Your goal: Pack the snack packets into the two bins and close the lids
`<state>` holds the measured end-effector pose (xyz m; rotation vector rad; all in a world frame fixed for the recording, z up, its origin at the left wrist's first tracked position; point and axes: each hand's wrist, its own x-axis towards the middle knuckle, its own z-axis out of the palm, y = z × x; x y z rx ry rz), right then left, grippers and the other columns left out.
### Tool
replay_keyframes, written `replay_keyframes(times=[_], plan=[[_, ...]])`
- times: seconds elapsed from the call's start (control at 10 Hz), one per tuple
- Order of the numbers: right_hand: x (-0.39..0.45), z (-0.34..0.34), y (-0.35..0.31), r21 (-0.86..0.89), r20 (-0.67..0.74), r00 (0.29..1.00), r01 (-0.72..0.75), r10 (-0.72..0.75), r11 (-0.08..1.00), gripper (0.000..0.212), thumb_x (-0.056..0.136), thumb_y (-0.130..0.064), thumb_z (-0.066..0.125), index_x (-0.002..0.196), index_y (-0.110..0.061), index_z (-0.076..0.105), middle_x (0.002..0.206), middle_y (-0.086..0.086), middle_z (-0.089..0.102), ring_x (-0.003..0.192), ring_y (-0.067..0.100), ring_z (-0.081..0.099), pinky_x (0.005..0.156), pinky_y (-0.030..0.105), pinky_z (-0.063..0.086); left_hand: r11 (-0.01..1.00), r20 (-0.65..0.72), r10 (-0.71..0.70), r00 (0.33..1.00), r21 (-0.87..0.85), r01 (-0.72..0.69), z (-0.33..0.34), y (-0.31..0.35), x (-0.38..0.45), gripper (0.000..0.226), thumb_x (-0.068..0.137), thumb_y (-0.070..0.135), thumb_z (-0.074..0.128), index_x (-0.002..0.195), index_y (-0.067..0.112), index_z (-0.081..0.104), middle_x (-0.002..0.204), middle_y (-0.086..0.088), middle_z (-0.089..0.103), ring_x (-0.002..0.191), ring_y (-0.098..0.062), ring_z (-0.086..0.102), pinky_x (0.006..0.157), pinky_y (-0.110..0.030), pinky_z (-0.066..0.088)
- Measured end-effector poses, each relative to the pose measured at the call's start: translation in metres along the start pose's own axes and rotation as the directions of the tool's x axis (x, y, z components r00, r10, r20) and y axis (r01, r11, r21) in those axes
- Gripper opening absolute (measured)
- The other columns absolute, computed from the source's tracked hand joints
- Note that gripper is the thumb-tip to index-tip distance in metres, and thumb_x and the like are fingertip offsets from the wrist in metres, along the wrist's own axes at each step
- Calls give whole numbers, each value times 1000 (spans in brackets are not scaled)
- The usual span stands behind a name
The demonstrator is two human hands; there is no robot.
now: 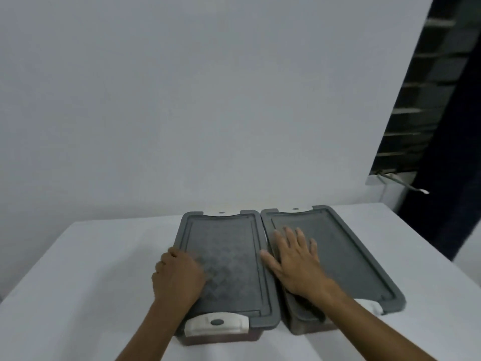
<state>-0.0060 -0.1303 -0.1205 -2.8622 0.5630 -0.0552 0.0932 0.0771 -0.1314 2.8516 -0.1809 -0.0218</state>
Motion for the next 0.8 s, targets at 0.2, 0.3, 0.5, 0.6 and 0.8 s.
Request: replay_keyframes(times=[0.2, 0.3, 0.5, 0.6, 0.8], plan=[[22, 4, 45, 14, 31, 999, 16, -17, 1000, 51, 103, -37, 19, 152, -24, 22, 162, -3, 10, 150, 24, 2, 120, 46, 3, 882, 140, 468, 872, -24, -470, 29, 74, 8, 52, 101, 39, 26, 152, 28, 21, 160, -12, 14, 148, -32, 7, 118, -54, 6], [15, 16, 42, 28, -31, 999, 40, -39, 999, 53, 103, -38, 20, 153, -22, 20, 162, -2, 12, 150, 22, 6, 120, 46, 4, 911, 102, 409, 907, 8, -412, 41, 82, 3, 56, 101, 46, 20, 154, 30, 14, 162, -8, 9, 149, -30, 3, 118, -54, 0], [12, 20, 24, -20, -60, 997, 40, -41, 999, 52, 103, -36, 17, 153, -24, 18, 162, -1, 11, 150, 26, 4, 121, 48, 4, 960, 78, 279, 957, -7, -280, 44, 102, -6, 57, 100, 44, 17, 155, 28, 11, 163, -8, 6, 149, -32, 0, 118, -56, -1], [13, 21, 25, -2, -20, 998, 66, -66, 998, 52, 103, -36, 17, 153, -24, 18, 163, -2, 8, 150, 26, 2, 121, 49, 3, 963, 80, 268, 960, 18, -270, 47, 105, -9, 58, 99, 42, 19, 155, 28, 11, 163, -8, 6, 149, -33, 0, 118, -57, -1], [14, 16, 32, 88, 33, 994, 98, -101, 991, 52, 103, -37, 19, 154, -25, 17, 163, -2, 5, 150, 24, -1, 120, 47, -1, 955, 65, 295, 953, 4, -296, 51, 100, -7, 56, 100, 40, 21, 154, 27, 17, 162, -7, 11, 149, -31, 4, 118, -56, 3]])
